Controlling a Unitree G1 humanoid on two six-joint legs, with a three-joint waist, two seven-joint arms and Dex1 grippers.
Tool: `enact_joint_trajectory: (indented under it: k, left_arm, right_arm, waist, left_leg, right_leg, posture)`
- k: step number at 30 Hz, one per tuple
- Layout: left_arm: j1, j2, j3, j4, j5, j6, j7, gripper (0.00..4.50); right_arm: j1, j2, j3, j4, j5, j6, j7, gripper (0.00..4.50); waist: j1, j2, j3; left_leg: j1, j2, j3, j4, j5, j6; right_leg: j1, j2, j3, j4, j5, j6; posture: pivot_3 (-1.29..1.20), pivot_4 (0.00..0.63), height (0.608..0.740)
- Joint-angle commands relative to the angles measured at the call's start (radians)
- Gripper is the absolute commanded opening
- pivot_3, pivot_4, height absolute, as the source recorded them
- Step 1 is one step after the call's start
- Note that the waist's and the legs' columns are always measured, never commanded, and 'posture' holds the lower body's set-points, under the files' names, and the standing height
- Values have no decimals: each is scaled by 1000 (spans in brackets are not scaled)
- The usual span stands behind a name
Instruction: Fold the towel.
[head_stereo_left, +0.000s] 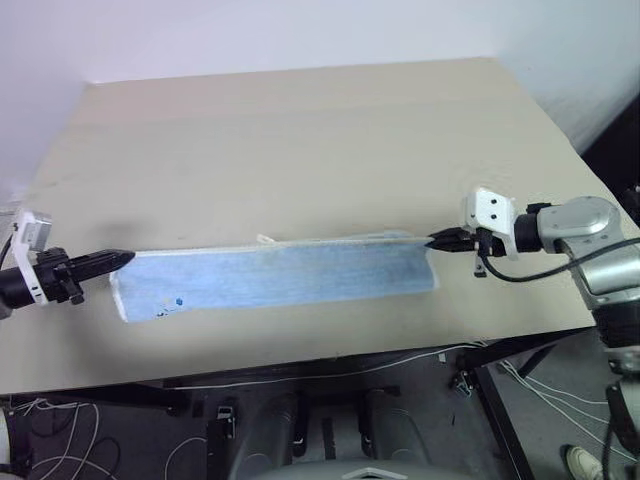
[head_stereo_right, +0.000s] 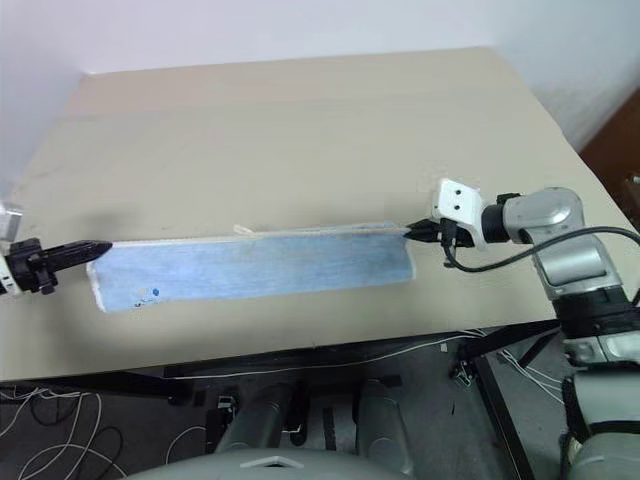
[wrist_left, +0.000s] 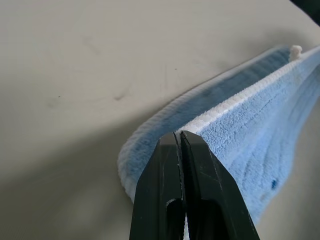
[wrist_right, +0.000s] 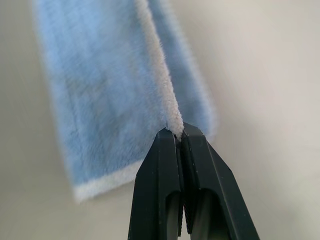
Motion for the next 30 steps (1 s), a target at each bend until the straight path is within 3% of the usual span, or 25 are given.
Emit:
enact_joint_trajectory:
  k: [1,16,17,20,30]
  left_arm:
    - [-34,-2,2,33,12,-29,-6,14]
    - [-40,-14,19,-16,9,-46,35,14]
    - [-35,-10,13,-22,14,-41,33,1]
    - [-5,0,-9,-39,42,-49,38,684]
    - [-15,-21,88,-66,13,-146,140,3927]
  right_arm:
    - [-61,20,-27,62,-5,-29,-13,0]
    - [-135,95,9,201,-69,-92,3,0]
    - [-140,100,8,205,-69,-89,-1,230]
    - [-147,106,13,202,-59,-67,29,987]
    - [-131,102,-39,167,-2,14,57,4333]
  waist:
    - [2,0,0]
    - [1,0,0]
    - [1,0,0]
    - [0,0,0]
    - [4,0,0]
  left_leg:
    - [0,0,0,0,0,0]
    - [1,0,0,6,0,-1]
    - [1,0,0,6,0,-1]
    - [1,0,0,6,0,-1]
    - [1,0,0,7,1,-1]
  right_leg:
    - [0,0,0,1,0,0]
    - [0,0,0,8,0,0]
    - [0,0,0,8,0,0]
    - [0,0,0,8,0,0]
    - [0,1,0,9,0,0]
  posture:
    - [0,150,740]
    - [0,150,740]
    - [0,150,740]
    - [0,150,740]
    - [0,150,740]
